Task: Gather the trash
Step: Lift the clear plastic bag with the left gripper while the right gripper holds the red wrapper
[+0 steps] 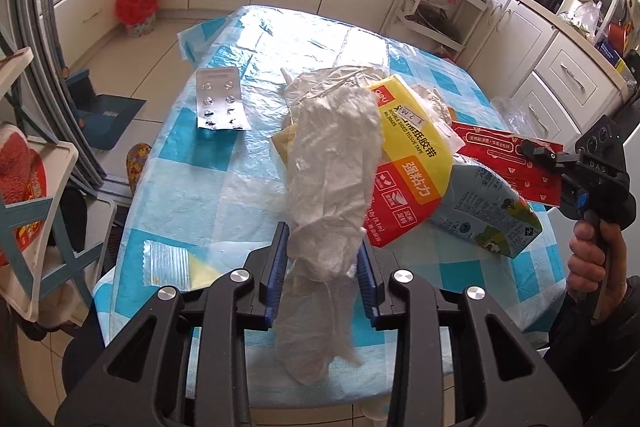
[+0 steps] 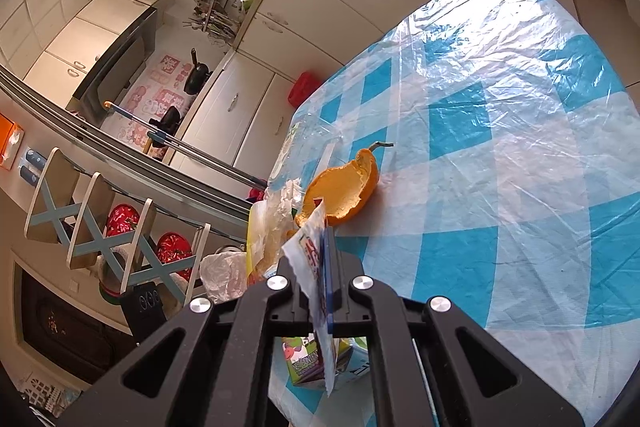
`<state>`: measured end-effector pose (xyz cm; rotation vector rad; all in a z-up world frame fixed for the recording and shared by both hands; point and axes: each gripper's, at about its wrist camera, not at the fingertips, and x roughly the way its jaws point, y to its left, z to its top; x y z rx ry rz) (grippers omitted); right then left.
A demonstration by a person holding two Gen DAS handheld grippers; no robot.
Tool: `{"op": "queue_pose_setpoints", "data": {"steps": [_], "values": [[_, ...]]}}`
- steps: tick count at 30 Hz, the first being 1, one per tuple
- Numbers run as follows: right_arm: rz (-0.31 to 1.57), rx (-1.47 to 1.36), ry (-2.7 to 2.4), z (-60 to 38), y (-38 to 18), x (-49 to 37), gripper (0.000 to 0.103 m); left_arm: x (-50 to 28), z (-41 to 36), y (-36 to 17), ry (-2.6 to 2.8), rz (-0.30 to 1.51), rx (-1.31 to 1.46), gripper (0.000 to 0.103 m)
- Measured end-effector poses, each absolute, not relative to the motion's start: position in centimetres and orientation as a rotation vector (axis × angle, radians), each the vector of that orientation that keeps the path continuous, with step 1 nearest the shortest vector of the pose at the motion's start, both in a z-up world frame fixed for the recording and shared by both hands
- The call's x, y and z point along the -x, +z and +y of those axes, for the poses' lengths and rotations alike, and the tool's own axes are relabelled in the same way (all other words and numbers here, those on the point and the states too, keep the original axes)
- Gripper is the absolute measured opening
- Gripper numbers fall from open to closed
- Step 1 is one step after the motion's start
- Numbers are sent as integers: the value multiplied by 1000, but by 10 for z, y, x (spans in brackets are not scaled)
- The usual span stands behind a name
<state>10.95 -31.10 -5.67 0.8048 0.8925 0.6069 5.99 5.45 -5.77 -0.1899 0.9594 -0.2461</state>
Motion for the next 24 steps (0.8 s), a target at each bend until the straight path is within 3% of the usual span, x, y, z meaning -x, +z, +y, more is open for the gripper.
{"op": "queue_pose_setpoints", "data": {"steps": [18, 21, 23, 24], "values": [[898, -823, 600, -318, -58, -108, 5, -62, 62, -66, -217, 970, 212, 33], [920, -823, 597, -317, -61, -109, 5, -66, 59, -68, -204, 974, 200, 38], [924, -815, 595, -316, -61, -110, 5, -70, 60, -71, -192, 988, 214, 37], [927, -808, 591, -316, -61, -109, 5, -71, 62, -74, -191, 999, 234, 29]]}}
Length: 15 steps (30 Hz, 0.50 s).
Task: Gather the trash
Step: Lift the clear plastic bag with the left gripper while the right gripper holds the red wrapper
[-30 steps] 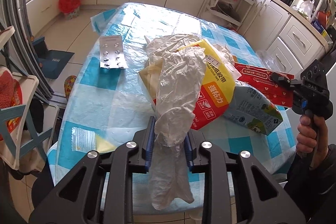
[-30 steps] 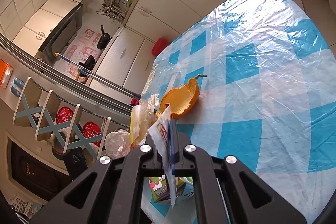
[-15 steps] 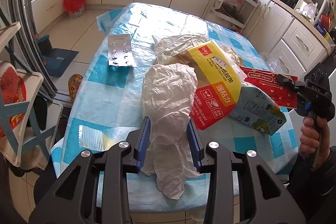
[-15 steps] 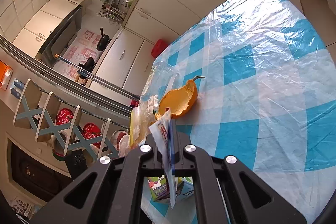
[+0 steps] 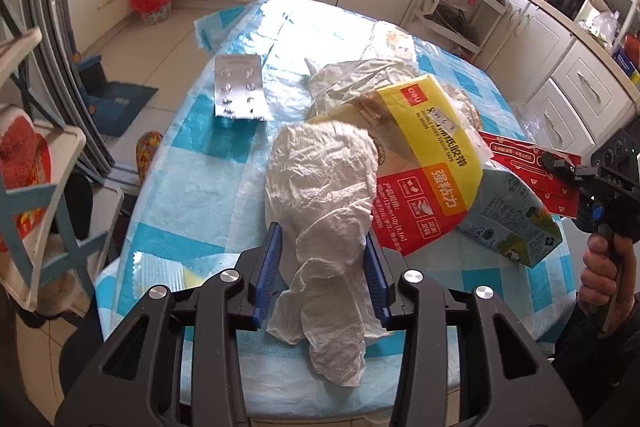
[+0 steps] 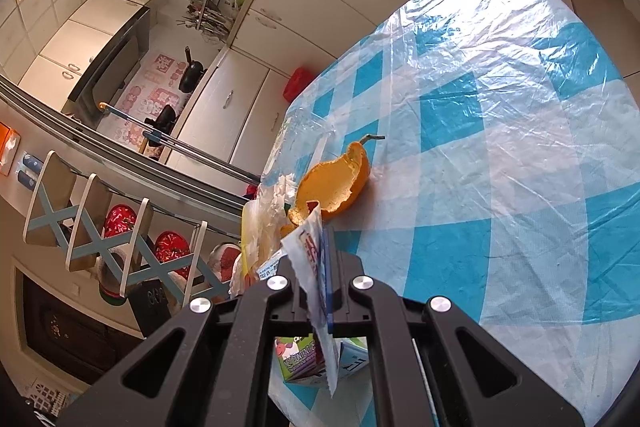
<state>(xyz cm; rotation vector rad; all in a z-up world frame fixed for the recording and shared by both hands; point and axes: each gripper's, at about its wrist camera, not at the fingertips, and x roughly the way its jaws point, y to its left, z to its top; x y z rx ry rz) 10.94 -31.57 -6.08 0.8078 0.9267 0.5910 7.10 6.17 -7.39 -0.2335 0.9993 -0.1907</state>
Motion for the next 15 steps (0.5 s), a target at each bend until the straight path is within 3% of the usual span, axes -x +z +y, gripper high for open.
{"op": "queue_pose_setpoints", "data": {"steps": [1, 3, 15], "values": [[930, -798, 584, -315, -61, -109, 5, -71, 63, -75, -189, 1005, 245, 14], [932, -782, 570, -314, -59, -110, 5, -71, 66, -76, -177, 1005, 260, 8], [884, -797, 518, -326, -58, -104, 3, -46, 90, -26, -206, 878, 364, 6]]}}
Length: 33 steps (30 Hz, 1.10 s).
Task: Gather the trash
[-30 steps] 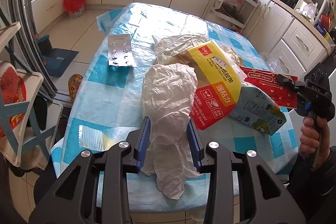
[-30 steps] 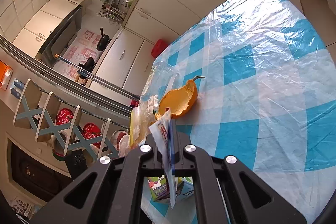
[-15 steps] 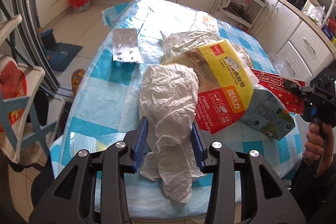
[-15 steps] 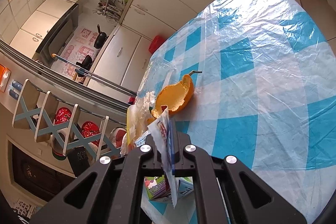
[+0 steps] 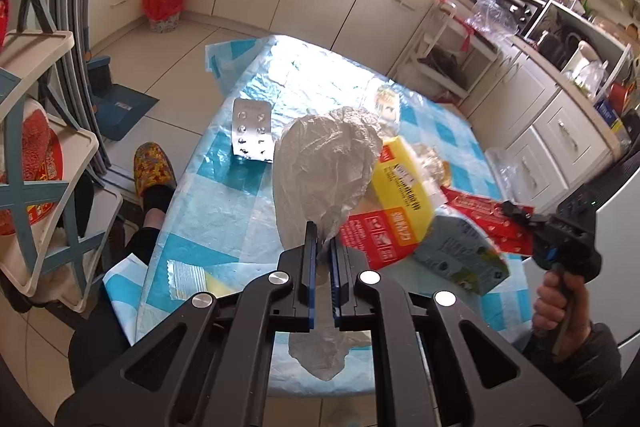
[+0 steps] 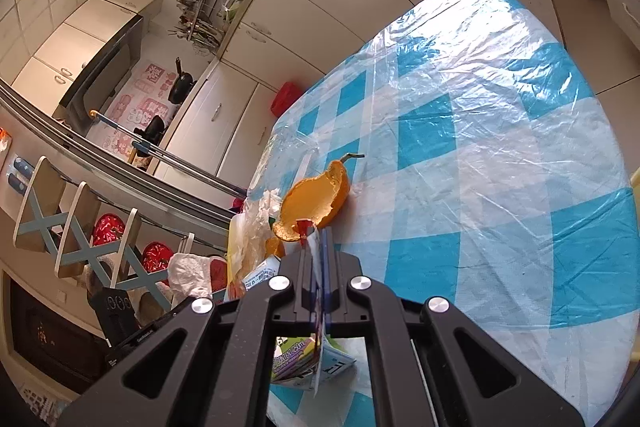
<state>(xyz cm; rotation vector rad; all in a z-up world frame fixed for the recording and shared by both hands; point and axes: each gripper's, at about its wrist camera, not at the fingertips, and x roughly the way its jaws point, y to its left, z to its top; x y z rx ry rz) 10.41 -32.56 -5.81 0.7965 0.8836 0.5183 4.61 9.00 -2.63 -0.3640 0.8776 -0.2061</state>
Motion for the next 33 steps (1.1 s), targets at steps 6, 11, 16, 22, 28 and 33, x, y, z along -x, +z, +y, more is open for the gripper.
{"op": "queue_pose_setpoints", "data": {"steps": [6, 11, 16, 22, 28, 33], "values": [[878, -808, 499, -332, -59, -102, 3, -38, 91, -13, -237, 854, 402, 6], [876, -807, 492, -334, -59, -102, 3, -36, 84, -10, -256, 850, 398, 6], [874, -809, 489, -334, -58, -101, 3, -35, 79, -9, -266, 851, 394, 6], [869, -812, 481, -339, -57, -99, 3, -34, 78, -11, -273, 854, 394, 6], [858, -822, 465, -348, -57, -94, 3, -35, 75, -11, -282, 853, 392, 6], [852, -828, 460, -351, -56, -92, 3, -35, 71, -11, -289, 853, 389, 6]]}}
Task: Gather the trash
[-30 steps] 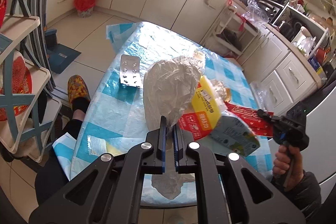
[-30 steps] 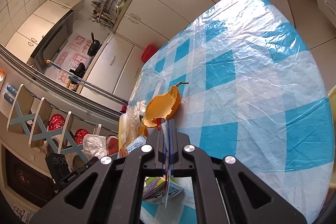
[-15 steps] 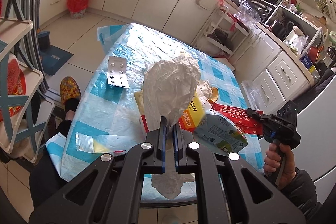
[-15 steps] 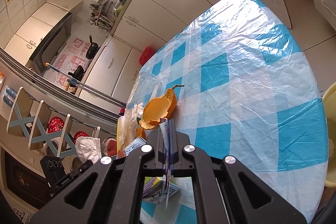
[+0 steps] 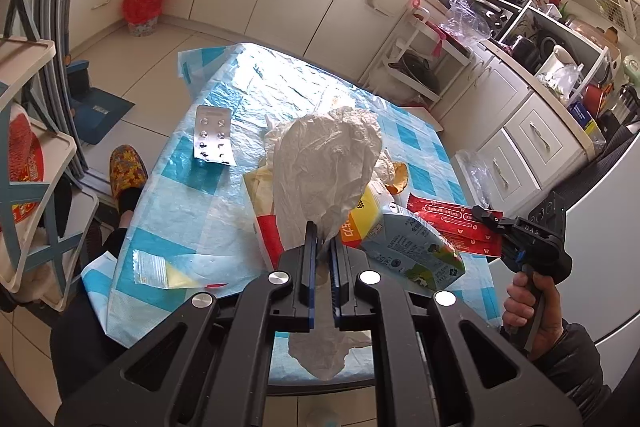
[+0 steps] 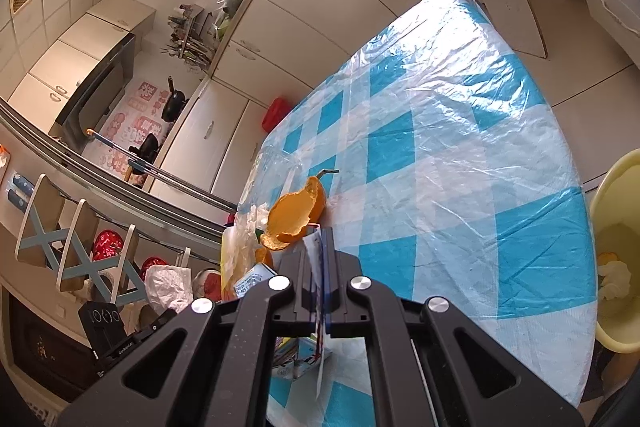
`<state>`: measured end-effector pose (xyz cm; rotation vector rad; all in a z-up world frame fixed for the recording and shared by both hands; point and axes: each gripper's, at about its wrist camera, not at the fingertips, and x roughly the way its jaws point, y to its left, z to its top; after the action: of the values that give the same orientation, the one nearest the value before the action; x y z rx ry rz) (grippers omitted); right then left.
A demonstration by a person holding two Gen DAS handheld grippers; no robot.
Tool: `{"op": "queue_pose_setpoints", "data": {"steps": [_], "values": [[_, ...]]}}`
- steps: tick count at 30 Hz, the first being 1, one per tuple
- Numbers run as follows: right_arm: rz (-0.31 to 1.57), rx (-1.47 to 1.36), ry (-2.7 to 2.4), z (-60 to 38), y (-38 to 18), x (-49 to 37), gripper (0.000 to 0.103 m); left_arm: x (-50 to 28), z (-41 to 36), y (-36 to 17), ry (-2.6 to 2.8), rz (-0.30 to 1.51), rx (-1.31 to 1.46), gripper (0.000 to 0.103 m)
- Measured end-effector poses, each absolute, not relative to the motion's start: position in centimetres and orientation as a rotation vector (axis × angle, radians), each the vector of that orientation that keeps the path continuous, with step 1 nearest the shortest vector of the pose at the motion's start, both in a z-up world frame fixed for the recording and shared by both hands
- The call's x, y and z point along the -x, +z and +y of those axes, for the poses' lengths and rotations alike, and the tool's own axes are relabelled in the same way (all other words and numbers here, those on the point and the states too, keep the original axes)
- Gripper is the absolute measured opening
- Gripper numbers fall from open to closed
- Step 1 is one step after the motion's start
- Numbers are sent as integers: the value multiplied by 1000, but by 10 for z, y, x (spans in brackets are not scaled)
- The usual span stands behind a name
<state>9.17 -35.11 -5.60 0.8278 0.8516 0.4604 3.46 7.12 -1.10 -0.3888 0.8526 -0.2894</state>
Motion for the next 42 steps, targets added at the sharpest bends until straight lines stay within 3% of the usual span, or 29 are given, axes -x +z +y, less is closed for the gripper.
{"op": "queue_pose_setpoints", "data": {"steps": [42], "values": [[771, -876, 455, -386, -46, -63, 3, -17, 43, 7, -336, 840, 338, 6]]}}
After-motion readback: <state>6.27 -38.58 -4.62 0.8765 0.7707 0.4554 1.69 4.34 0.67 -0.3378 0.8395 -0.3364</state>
